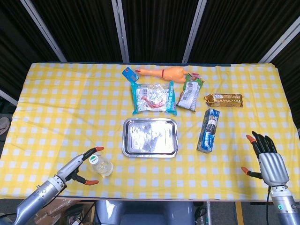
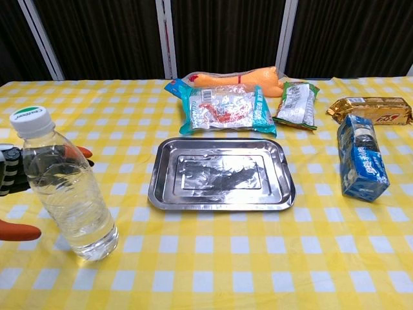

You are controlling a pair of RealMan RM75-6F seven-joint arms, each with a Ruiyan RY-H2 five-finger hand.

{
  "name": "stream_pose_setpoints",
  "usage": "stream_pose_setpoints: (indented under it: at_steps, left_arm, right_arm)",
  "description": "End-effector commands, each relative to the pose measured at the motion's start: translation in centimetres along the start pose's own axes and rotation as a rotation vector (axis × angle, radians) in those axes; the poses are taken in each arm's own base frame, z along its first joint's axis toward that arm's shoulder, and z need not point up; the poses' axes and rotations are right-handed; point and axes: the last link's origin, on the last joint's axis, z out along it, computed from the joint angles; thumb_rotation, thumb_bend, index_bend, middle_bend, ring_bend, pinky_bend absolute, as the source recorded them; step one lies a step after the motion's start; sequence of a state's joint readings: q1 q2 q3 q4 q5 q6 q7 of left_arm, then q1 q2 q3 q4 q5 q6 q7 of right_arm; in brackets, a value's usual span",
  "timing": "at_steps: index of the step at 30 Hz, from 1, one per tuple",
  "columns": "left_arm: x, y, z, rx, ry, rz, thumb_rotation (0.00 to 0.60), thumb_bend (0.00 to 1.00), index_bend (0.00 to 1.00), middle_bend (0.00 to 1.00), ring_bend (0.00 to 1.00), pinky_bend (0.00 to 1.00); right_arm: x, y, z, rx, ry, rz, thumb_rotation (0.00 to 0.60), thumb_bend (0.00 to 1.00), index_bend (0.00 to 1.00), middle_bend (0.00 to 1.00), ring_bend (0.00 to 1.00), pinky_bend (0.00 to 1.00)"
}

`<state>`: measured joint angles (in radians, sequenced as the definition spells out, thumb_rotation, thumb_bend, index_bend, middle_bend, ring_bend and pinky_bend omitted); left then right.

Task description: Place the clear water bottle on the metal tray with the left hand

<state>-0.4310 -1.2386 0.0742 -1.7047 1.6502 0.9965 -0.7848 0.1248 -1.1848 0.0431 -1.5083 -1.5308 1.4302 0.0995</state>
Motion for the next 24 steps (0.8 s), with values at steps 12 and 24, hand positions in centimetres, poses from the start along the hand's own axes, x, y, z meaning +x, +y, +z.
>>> stream_pose_setpoints:
  at_steps: [12, 24]
  left_arm:
    - [-1.5, 0.7, 1.8, -0.002, 0.035, 0.043, 0.600, 0.26, 0.28, 0.24, 0.00, 0.05]
    - [1.1, 2.6, 1.0, -0.012, 0.206, 0.016, 0.600, 0.48, 0.48, 0.48, 0.01, 0.07]
  right_arm:
    - [0.3, 0.2, -0.1, -0.004, 0.005, 0.012, 0.600, 0.05, 0.11, 0.00, 0.04, 0.00]
    - [0.3, 0.3, 0.0, -0.013, 0.003, 0.010, 0.600, 0.05, 0.11, 0.00, 0.05, 0.00]
